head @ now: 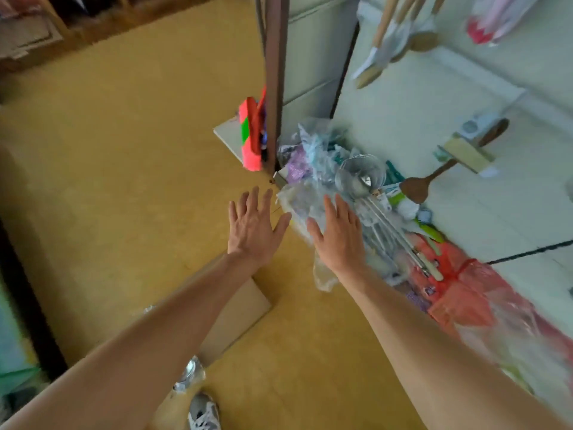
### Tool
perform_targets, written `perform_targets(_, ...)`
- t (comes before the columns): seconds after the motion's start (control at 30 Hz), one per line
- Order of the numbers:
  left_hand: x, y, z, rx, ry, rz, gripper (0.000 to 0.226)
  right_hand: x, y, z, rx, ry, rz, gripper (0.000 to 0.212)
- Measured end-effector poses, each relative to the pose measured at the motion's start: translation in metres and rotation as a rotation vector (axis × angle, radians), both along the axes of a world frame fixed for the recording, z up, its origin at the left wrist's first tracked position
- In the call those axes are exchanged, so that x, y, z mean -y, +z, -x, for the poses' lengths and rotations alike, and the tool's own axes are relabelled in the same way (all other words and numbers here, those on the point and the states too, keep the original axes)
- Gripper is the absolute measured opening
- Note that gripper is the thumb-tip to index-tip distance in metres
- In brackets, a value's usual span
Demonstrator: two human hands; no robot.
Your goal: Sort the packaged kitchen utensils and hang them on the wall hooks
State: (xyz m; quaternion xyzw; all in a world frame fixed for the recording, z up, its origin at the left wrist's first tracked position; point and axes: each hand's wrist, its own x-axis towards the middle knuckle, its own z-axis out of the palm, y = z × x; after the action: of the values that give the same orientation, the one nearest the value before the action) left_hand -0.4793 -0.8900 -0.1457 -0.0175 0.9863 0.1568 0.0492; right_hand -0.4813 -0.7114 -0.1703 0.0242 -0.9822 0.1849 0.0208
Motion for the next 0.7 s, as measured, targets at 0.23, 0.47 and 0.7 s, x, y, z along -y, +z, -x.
perform_targets(0.23,-0.235,0.091,0.001,-0.102,-0.325,-0.047,0.072,-0.242,0.093,-0.06,-0.074,-0.315,-0.034,0.066)
perform_targets(0.47,-0.495,0.146,-0.094,-0.11,-0.735,-0.206,0.069,-0.463,0.154,-0.205,-0.167,-0.726,-0.059,0.069)
perform_targets(0.7,-0.648,0.162,-0.205,-0.161,-1.038,-0.238,0.078,-0.585,0.178,-0.337,-0.161,-0.973,-0.097,0.065)
